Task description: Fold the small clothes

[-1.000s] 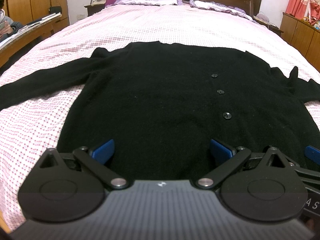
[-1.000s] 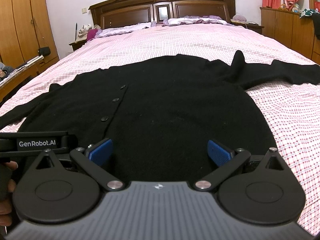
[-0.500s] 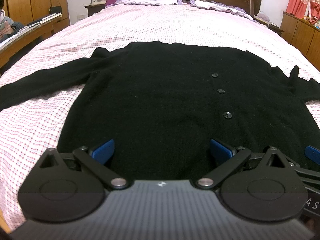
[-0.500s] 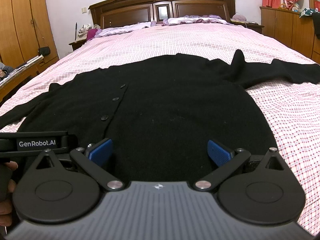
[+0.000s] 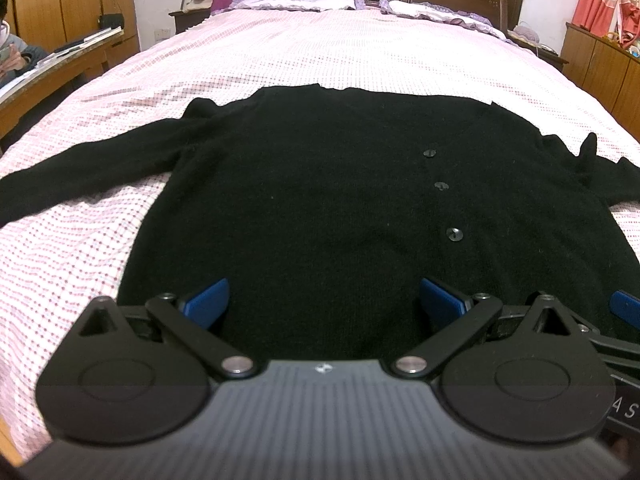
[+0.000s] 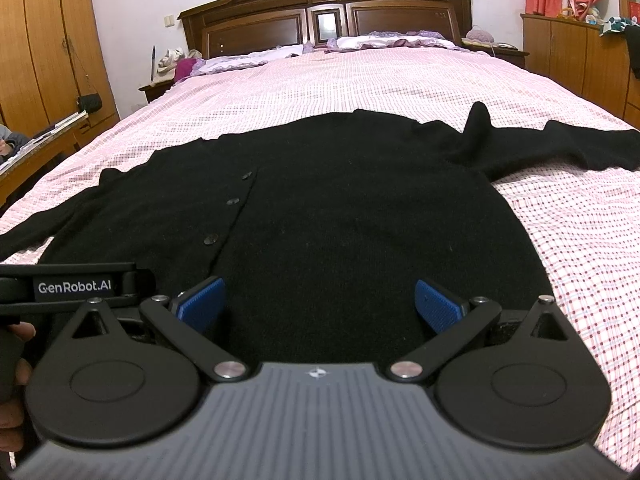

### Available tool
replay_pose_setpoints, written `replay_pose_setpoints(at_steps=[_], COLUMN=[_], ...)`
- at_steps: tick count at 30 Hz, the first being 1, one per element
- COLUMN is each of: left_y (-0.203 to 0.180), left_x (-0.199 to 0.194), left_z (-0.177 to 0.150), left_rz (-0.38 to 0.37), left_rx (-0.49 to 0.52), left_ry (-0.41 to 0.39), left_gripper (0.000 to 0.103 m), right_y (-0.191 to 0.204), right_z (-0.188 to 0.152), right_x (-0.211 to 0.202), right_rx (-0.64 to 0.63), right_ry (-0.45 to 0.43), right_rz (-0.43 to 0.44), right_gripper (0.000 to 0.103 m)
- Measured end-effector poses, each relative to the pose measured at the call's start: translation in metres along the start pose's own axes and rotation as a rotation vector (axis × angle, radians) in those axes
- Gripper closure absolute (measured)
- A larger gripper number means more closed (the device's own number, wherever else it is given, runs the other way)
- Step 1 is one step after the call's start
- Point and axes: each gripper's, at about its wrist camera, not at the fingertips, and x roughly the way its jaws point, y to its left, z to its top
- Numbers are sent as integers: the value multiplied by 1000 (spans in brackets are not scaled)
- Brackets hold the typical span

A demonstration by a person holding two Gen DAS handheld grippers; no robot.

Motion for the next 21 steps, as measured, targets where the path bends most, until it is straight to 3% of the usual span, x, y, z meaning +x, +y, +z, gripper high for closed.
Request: replay_pose_setpoints(at_steps=[13,21], left_y=[-6,-12], left_x=[-4,-1], left_z=[15,25], left_rz=[-37,-37], left_rx=[0,10], left_ry=[15,23], left_gripper=[0,0], right_y=[-9,-36], right_z=[15,30], right_x=[1,4], right_rx=[4,65], right_ry=[-7,-33], right_rz=[12,29], right_gripper=[0,0])
